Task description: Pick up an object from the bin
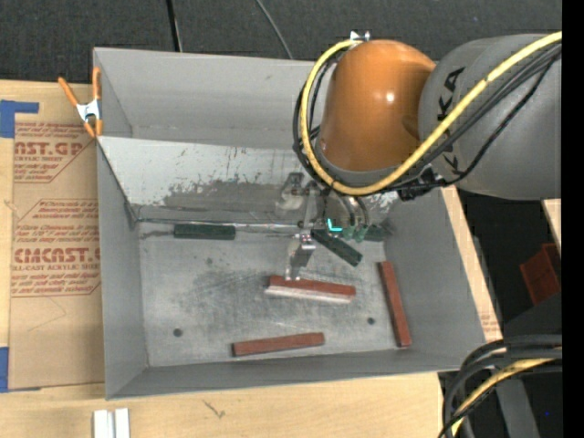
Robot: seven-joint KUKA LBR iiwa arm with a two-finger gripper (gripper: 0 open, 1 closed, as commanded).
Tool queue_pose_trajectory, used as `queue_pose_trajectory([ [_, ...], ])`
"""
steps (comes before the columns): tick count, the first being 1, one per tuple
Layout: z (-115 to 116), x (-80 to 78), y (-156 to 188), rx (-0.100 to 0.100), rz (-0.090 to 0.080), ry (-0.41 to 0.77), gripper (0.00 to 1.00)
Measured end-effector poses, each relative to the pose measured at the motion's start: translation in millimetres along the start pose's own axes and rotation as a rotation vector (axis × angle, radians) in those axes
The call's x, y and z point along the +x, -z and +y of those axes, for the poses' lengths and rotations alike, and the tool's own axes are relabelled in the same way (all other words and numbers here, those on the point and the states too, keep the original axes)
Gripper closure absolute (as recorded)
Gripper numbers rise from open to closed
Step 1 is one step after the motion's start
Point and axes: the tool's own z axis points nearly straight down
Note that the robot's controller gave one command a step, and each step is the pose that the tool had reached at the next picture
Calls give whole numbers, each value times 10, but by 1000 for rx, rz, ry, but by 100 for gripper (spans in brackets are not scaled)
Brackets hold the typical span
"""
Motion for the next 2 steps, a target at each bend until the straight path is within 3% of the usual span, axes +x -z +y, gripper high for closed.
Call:
queue_pose_trajectory([
  [1,-4,-16,42,-1,-8,-1,0],
  [2,-51,32,-431,0,-13,70,0],
])
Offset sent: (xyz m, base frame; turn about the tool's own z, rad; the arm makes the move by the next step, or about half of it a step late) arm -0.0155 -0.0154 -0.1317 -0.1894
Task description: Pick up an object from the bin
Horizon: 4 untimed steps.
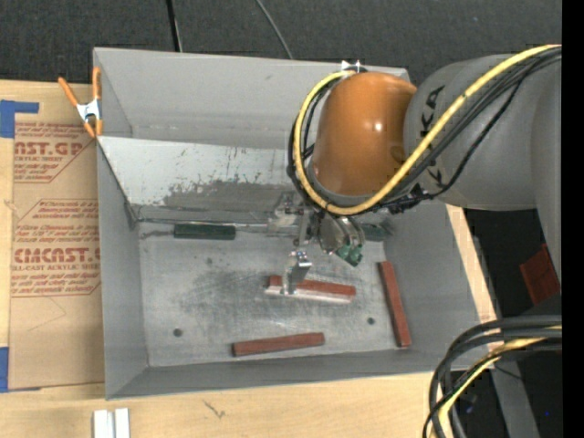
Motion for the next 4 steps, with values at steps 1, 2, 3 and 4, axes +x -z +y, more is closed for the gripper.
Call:
queue_pose_trajectory([
  [1,-26,-3,-213,0,1,31,0],
  [2,-3,146,-1040,-1,2,107,100],
  [3,-5,163,-1064,-1,5,108,0],
  [4,-5,162,-1064,-1,5,108,0],
])
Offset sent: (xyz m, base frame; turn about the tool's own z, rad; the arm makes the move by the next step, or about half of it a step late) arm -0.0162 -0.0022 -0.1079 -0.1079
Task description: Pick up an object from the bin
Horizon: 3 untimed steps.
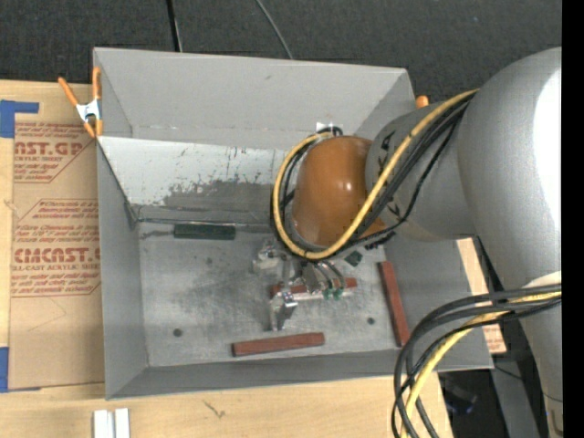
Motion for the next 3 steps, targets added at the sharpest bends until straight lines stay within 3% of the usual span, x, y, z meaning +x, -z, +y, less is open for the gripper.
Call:
queue_pose_trajectory([
  [1,-774,318,-9,2,-7,40,100],
  [2,-774,318,-9,2,-7,40,100],
  [3,-976,303,1300,1,2,47,100],
])
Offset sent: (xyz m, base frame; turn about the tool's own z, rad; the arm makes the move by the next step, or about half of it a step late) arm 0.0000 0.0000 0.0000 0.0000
